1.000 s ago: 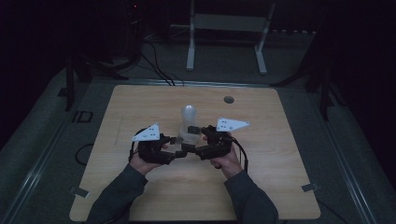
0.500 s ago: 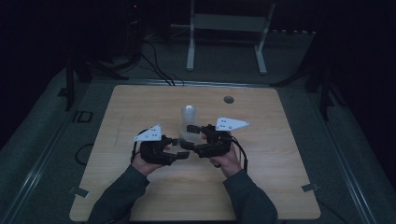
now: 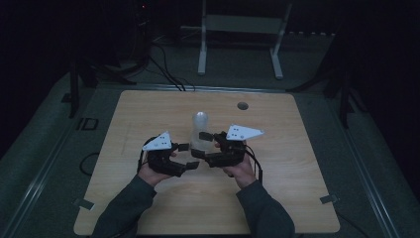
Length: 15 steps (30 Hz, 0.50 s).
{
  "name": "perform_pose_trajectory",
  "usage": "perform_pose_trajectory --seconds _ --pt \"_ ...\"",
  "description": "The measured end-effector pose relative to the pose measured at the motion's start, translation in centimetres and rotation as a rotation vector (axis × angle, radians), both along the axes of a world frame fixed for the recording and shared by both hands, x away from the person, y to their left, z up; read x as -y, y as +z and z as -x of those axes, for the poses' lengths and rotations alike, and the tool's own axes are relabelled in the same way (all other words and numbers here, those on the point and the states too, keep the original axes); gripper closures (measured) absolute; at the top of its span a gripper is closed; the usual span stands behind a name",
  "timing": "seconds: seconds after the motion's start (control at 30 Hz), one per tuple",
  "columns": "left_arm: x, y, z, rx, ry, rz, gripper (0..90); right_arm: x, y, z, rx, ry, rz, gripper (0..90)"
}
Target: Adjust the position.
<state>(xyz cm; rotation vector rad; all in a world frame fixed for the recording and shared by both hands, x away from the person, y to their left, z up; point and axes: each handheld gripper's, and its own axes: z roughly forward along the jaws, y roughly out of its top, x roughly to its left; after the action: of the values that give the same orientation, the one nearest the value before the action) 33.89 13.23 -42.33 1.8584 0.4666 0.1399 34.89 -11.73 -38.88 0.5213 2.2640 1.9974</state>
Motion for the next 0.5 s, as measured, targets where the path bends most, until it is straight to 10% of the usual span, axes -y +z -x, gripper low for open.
perform_pose_trajectory --seconds 0.5 --pt "-1.7 0.6 0.0 0.023 0.041 0.019 22.6 0.0 0.3 0.2 0.036 -0.039 0.034 29.0"
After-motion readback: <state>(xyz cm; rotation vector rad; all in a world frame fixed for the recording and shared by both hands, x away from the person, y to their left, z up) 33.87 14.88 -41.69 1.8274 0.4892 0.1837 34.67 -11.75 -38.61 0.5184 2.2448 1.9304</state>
